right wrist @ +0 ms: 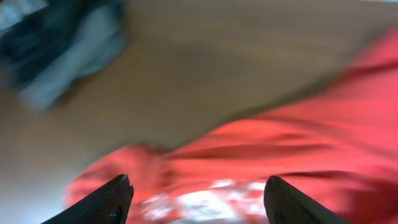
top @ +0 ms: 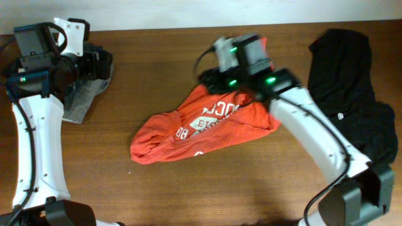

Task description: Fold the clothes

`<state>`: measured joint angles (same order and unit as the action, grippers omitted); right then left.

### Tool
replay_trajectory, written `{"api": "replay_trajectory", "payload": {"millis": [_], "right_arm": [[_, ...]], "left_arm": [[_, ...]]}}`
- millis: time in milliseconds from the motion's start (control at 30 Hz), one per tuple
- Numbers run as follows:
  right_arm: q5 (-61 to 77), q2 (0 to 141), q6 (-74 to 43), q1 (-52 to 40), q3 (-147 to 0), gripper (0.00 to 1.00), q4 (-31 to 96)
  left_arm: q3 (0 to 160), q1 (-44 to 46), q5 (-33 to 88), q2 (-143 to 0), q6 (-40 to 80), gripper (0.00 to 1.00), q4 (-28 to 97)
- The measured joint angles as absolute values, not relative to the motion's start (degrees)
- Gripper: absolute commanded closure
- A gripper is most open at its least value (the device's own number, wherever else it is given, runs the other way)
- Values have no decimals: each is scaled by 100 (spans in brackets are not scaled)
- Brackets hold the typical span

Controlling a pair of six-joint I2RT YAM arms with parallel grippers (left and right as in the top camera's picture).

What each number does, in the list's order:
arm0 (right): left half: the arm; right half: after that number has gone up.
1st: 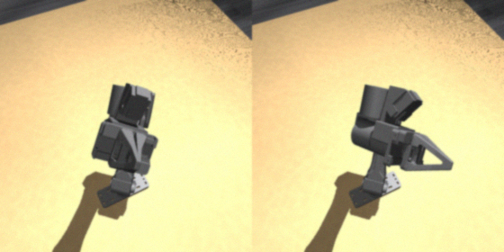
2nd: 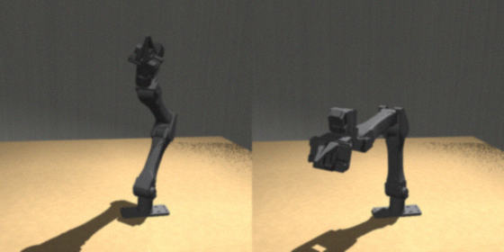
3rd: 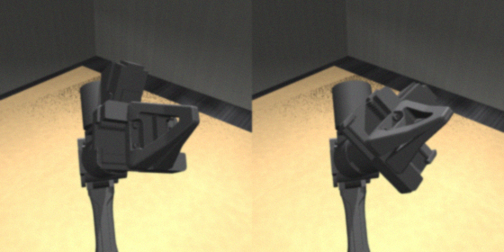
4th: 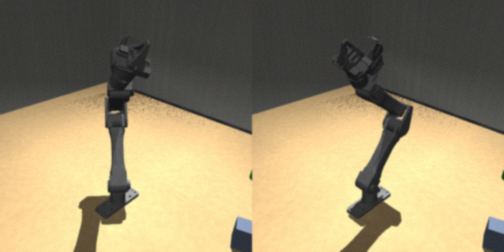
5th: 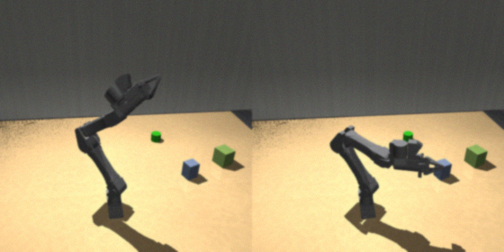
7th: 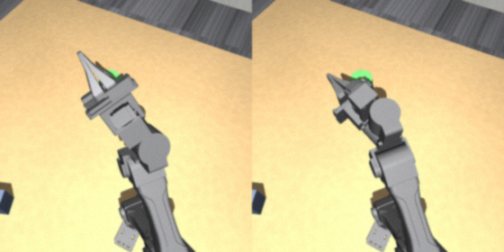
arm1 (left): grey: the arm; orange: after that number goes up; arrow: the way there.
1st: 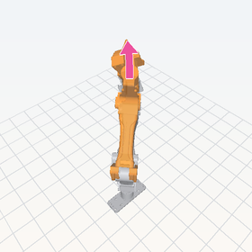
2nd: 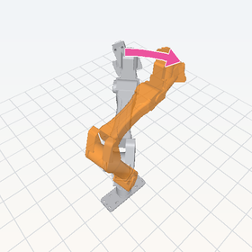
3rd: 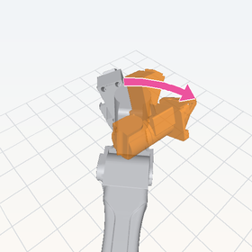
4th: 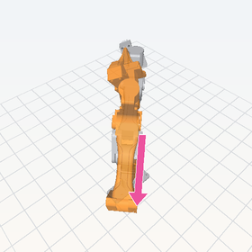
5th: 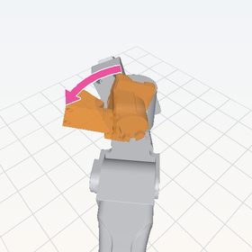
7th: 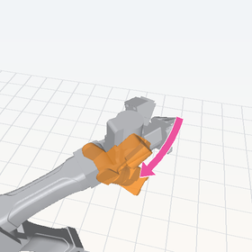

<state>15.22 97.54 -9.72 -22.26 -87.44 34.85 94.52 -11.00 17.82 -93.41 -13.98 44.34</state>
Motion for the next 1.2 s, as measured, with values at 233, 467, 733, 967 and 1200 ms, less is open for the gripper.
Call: {"api": "replay_trajectory", "payload": {"millis": [233,467,733,967,1200], "right_arm": [[484,10036,-755,-1227,-8755,28,3395],[226,10873,-744,-770,-8755,29,2799],[156,11985,-860,-545,-8755,31,2053],[123,12433,-888,-532,-8755,36,1925],[10,12682,-869,-528,-8766,71,1922]], "left_arm": [[9452,-585,1997,-9450,-1520,5,4676],[9452,30,2001,-9933,-1544,5,4731],[9452,454,1702,-10169,-1546,5,4755],[9452,545,1509,-10311,-1546,5,4759],[9452,545,1450,-10385,-1546,5,4764]]}}
